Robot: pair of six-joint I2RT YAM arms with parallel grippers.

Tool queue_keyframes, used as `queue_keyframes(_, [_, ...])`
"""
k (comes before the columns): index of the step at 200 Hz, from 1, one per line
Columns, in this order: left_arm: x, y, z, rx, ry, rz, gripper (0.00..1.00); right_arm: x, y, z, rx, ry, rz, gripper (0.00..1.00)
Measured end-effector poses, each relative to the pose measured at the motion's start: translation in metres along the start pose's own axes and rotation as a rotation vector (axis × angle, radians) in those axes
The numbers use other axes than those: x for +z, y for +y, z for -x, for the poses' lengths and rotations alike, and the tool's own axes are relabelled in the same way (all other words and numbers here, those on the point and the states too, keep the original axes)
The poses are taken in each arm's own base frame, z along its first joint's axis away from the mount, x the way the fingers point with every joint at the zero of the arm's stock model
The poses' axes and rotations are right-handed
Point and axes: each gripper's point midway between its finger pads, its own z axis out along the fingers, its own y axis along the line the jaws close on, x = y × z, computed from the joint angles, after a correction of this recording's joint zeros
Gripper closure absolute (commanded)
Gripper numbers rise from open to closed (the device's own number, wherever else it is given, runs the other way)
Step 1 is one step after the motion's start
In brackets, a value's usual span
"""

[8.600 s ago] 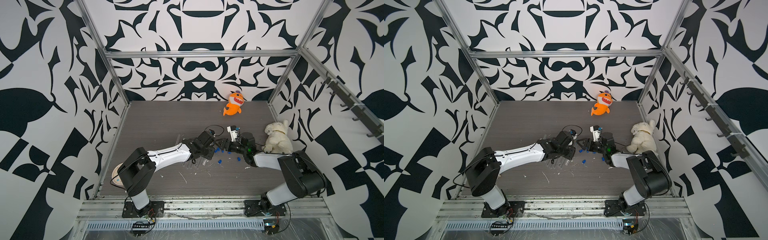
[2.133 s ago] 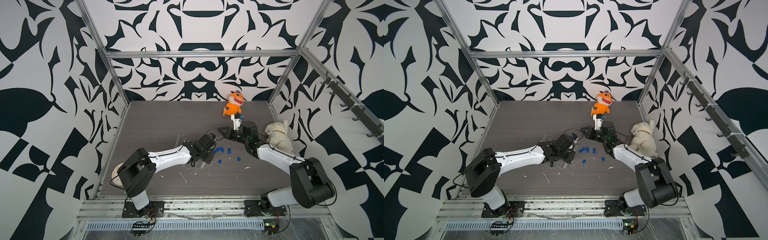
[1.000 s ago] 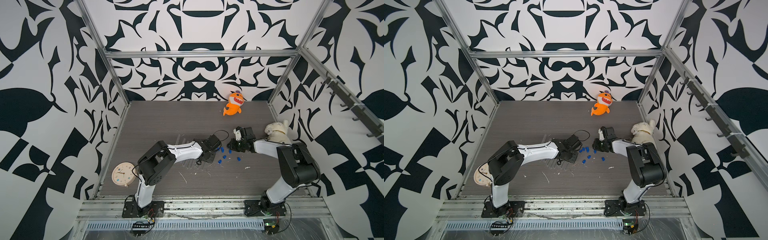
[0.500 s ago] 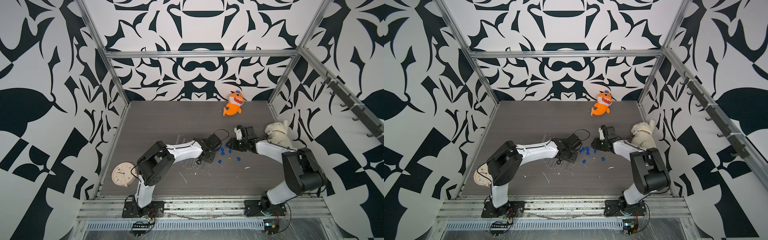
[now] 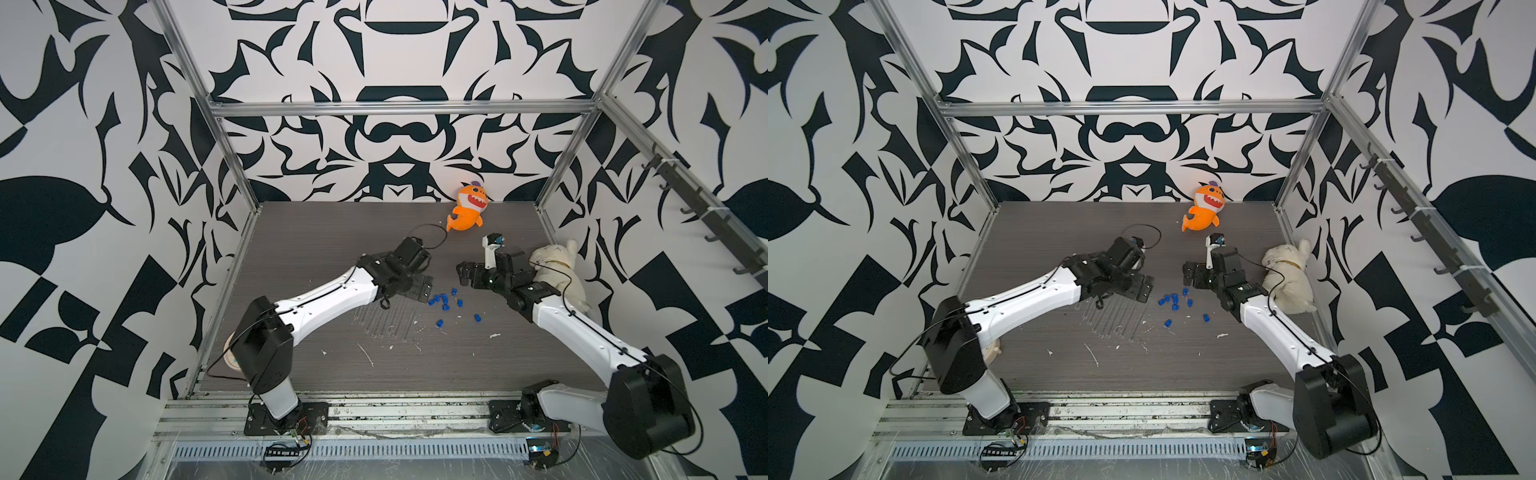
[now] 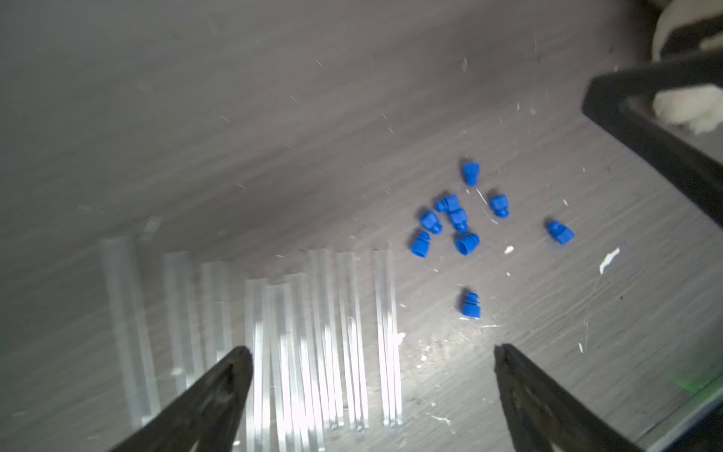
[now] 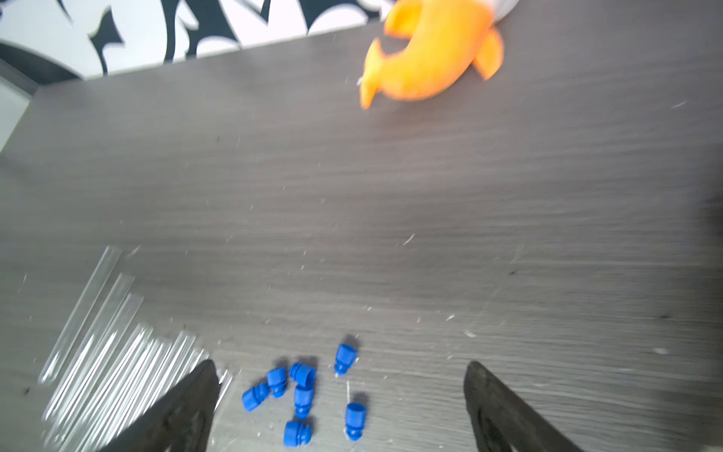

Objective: Remove stoppers from test tubes
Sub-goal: Place the stopper at the center of the board, then reset both arms

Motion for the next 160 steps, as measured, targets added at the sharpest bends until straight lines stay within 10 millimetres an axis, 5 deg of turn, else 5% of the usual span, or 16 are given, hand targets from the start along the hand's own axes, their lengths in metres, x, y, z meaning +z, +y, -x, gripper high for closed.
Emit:
queue_keyframes(31, [-0.045,0.07,0.038,-0.094,-0.177,0.107,0.0,-0.028,-0.013,0.017,-0.03,-0.139,-0.057,0.0])
queue_keyframes(53, [-0.069,0.14,0.052,-0.224,-0.307,0.227,0.0,-0.045,-0.029,0.022,-0.042,-0.254,-0.122,0.0])
queue_keyframes(81, [-0.077,0.229,0.041,-0.395,-0.384,0.391,0.0,-0.032,-0.057,0.006,-0.066,-0.267,-0.146,0.0])
queue_keyframes(107, [-0.064,0.298,0.003,-0.495,-0.367,0.557,0.0,-0.013,-0.075,-0.021,-0.114,-0.211,-0.128,0.0])
queue_keyframes(160, [-0.012,0.336,-0.058,-0.418,-0.281,0.72,0.01,0.018,-0.088,-0.035,-0.168,-0.214,-0.125,0.0])
